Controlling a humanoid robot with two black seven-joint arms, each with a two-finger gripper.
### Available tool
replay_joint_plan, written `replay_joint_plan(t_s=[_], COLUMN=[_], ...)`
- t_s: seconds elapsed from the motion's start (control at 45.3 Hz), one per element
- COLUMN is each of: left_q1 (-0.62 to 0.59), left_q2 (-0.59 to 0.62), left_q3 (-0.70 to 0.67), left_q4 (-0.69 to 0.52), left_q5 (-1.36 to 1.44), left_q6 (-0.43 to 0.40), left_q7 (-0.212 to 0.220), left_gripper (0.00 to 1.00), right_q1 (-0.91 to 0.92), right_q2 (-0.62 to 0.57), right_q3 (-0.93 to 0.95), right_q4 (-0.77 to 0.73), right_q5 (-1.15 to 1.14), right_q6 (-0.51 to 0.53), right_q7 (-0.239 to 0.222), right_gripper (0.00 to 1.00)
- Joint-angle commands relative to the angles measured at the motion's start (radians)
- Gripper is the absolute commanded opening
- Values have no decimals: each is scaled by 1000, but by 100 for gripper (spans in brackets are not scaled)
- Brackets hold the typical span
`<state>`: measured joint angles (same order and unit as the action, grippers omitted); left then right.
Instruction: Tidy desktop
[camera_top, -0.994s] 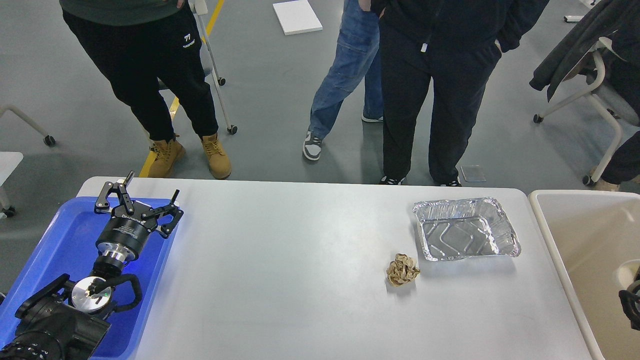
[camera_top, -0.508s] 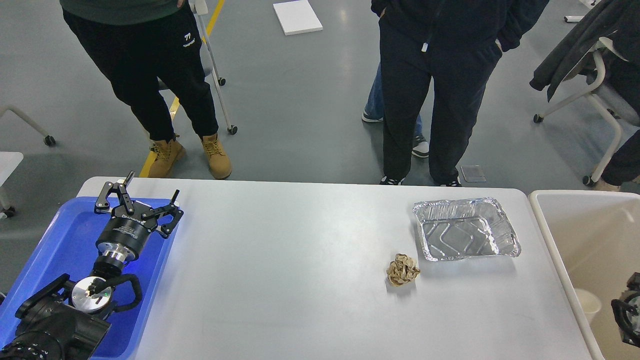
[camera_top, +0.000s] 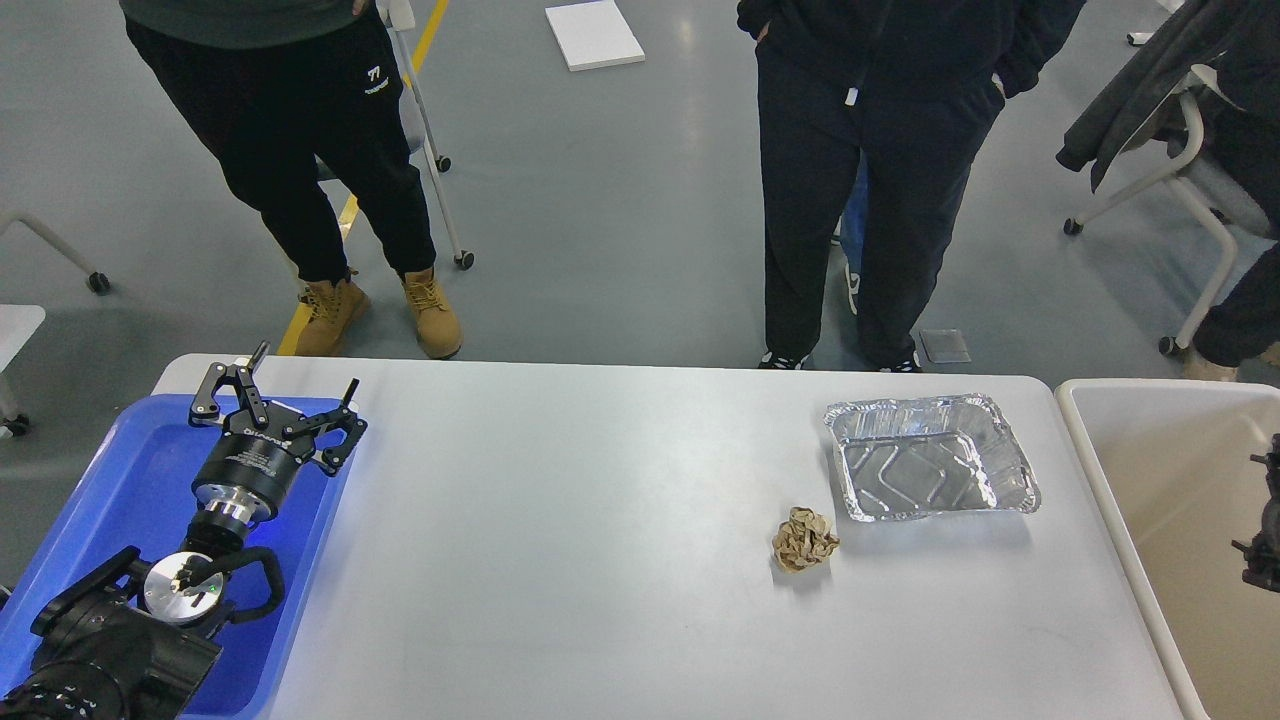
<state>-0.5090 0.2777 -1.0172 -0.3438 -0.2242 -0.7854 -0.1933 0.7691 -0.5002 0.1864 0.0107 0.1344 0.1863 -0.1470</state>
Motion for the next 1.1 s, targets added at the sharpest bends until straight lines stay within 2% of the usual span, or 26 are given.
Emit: replay_joint_plan(t_s=[0.0, 0.11, 0.199, 0.353, 0.42, 0.53, 0.795, 0.972, 1.082], left_q1=[1, 1, 1, 0, 0, 0, 0, 0, 0], left_q2=[0, 0, 0, 0, 0, 0, 0, 0, 0], left_q3=[-1, 0, -1, 0, 0, 0, 0, 0, 0], left_q4=[0, 0, 0, 0, 0, 0, 0, 0, 0], left_q5=[-1, -1, -1, -1, 0, 0, 2, 2, 2], left_q6=[0, 0, 0, 0, 0, 0, 0, 0, 0], left_q7=[0, 0, 0, 0, 0, 0, 2, 2, 2], left_gripper=[100, 100, 100, 100, 100, 100, 100, 100, 100], right_q1=[156, 197, 228, 358, 395, 449, 565, 679, 838], right_q2=[-129, -234, -372, -604, -655, -699, -701, -686, -624], right_q3=[10, -2, -5, -1, -2, -7, -143, -248, -415], right_q4=[61, 248, 493, 939, 1038, 1132, 1281, 1321, 1319], right_q5=[2, -3, -36, -299, -383, -502, -840, -935, -947], right_q6=[197, 223, 228, 225, 225, 231, 286, 372, 395], right_q7=[0, 0, 0, 1, 0, 0, 1, 0, 1], right_gripper=[100, 100, 100, 100, 100, 100, 100, 100, 100])
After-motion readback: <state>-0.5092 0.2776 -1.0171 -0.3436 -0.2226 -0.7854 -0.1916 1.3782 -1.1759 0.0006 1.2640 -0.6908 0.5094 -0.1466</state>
